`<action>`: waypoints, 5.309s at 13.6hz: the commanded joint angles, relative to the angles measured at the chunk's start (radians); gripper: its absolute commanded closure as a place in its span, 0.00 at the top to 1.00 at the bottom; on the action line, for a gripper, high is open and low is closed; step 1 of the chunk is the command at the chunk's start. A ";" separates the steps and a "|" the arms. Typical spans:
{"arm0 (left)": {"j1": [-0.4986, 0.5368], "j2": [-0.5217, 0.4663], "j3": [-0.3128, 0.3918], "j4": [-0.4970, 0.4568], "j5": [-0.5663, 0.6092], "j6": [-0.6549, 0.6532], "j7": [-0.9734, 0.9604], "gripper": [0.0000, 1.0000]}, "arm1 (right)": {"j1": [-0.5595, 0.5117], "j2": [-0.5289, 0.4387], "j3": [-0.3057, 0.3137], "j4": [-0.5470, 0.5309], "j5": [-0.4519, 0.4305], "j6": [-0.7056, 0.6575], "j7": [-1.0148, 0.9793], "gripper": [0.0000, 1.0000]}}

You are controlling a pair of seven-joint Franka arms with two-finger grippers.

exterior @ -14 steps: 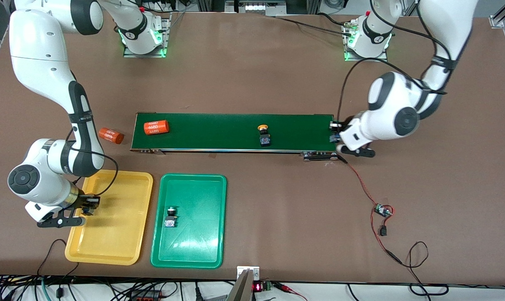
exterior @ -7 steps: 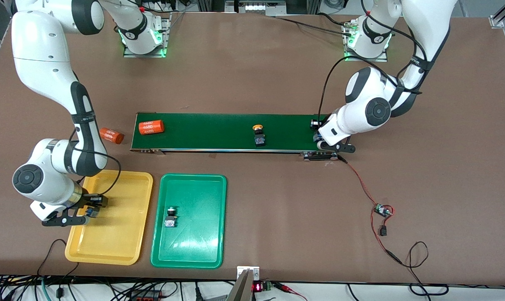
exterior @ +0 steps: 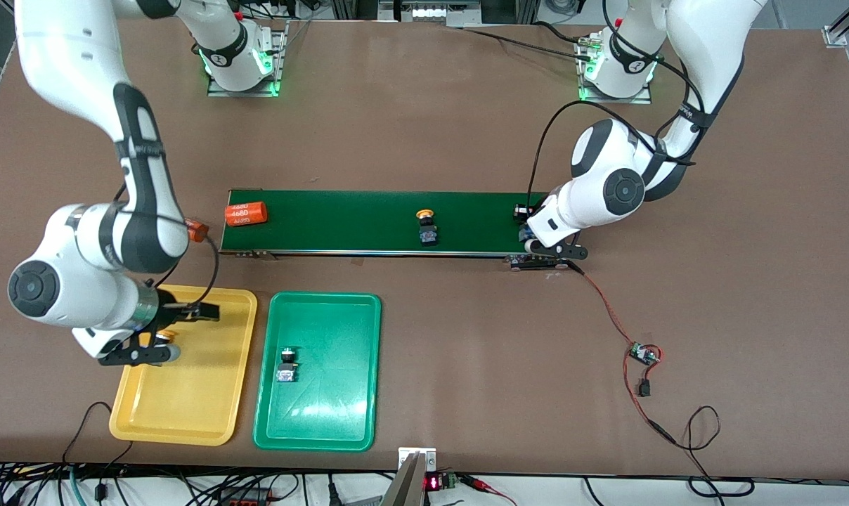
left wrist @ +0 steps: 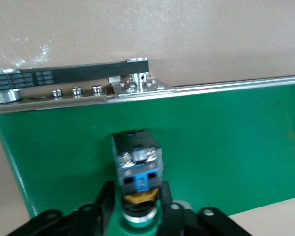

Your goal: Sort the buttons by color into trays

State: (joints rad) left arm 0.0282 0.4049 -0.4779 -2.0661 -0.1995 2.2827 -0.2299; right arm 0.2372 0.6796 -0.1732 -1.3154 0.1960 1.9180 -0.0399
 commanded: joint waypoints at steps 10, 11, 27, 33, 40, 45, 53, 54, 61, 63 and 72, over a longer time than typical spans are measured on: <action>0.001 -0.087 0.234 0.283 -0.006 -0.251 0.015 1.00 | 0.338 -0.123 0.124 -0.062 0.018 -0.085 0.526 1.00; 0.001 -0.095 0.260 0.334 0.015 -0.296 0.015 1.00 | 0.338 -0.121 0.164 -0.064 -0.010 -0.068 0.546 1.00; 0.091 -0.219 0.401 0.627 0.192 -0.672 0.161 1.00 | 0.376 -0.172 0.287 -0.467 -0.234 0.355 0.762 1.00; 0.098 -0.216 0.400 0.647 0.190 -0.678 0.153 1.00 | 0.367 -0.175 0.287 -0.502 -0.236 0.364 0.762 0.66; 0.105 -0.230 0.412 0.667 0.192 -0.758 0.227 1.00 | 0.340 -0.186 0.285 -0.489 -0.234 0.358 0.758 0.12; 0.104 -0.238 0.410 0.655 0.195 -0.704 0.221 1.00 | 0.225 -0.212 0.256 -0.302 -0.236 0.176 0.677 0.12; 0.078 -0.255 0.452 0.630 0.193 -0.703 0.211 1.00 | -0.054 -0.076 0.187 -0.098 -0.251 0.124 0.255 0.08; 0.047 -0.255 0.484 0.629 0.195 -0.703 0.211 1.00 | -0.058 -0.039 0.161 -0.058 -0.259 0.130 0.211 0.08; -0.019 -0.265 0.536 0.629 0.195 -0.709 0.211 1.00 | -0.067 0.147 0.057 -0.047 -0.262 0.393 0.120 0.09; -0.021 -0.271 0.536 0.629 0.195 -0.719 0.211 1.00 | -0.079 0.192 0.055 -0.047 -0.262 0.476 0.106 0.10; 0.001 -0.271 0.538 0.630 0.192 -0.733 0.211 1.00 | -0.070 0.192 0.055 -0.048 -0.247 0.483 0.115 0.86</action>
State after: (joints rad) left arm 0.0305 0.1559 0.0632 -1.4174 -0.0311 1.5488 -0.0299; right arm 0.1625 0.8758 -0.1203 -1.3850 -0.0547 2.4144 0.0791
